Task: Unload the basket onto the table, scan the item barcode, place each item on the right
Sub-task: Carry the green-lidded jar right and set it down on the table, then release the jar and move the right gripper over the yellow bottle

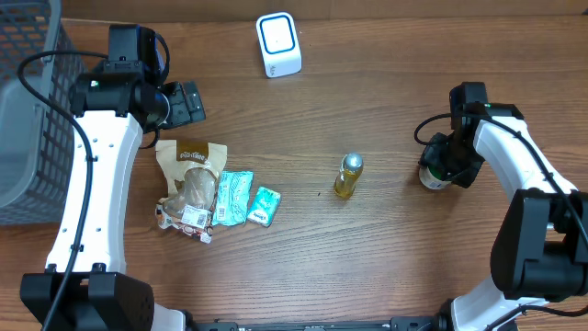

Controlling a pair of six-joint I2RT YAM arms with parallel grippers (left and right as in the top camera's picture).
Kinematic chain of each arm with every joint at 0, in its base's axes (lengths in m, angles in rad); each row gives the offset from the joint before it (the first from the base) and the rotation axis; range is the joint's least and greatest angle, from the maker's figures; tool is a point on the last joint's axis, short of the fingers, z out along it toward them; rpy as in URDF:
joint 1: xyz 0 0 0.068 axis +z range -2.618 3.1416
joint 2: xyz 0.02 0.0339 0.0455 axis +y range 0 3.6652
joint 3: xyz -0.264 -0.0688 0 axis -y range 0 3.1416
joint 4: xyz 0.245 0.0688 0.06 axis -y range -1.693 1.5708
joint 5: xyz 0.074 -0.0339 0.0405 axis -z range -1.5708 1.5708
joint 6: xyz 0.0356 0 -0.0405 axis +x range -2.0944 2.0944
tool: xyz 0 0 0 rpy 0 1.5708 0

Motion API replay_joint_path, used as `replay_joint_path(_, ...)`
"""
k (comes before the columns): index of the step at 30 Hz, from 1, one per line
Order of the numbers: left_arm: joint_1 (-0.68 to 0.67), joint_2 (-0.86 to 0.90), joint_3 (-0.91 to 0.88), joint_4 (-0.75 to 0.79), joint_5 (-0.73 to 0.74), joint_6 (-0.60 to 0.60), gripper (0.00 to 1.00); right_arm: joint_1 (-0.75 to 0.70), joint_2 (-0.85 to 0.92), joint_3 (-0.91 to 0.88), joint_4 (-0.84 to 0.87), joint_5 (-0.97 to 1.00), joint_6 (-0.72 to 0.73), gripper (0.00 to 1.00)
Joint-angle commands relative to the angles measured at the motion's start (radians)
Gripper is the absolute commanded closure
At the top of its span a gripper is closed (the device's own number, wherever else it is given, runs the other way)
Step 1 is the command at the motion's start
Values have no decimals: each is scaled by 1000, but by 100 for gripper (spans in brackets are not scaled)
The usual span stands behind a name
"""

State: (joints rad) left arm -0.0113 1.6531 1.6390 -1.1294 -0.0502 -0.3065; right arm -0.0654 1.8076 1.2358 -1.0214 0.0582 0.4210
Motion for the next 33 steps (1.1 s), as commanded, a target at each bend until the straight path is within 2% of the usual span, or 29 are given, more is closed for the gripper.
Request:
replay_joint_path(1,2,-6,13,4,-9,15,0,-4,-10,-6,3,20,-1,18)
replay_joint_path(4,2,-6,13,4,-9,15,0,-4,-10,-6,3,20,-1,1)
replay_joint_path(5,2,-6,13,3,-9,15,0,-4,-10,-6,3,20,-1,0)
replay_joint_path(9,2,-6,13,3,-9,15,0,-4,-12,5,0,20,-1,0)
replay_joint_path(12,2,-6,13,4,-9,15,0,-4,-24,83,-68,19,-1,0)
replay_joint_path(23,2,-6,13,3,-9,15,1,49,-161,601,-424,-99,-6,0)
replay_joint_path(31,2,-6,13,3,-9,15,1,175,-259,623,-491,-131,-13,0)
replay_joint_path(33,2,-6,13,4,-9,15,0,216,-270,623,-502,-129,-30,11)
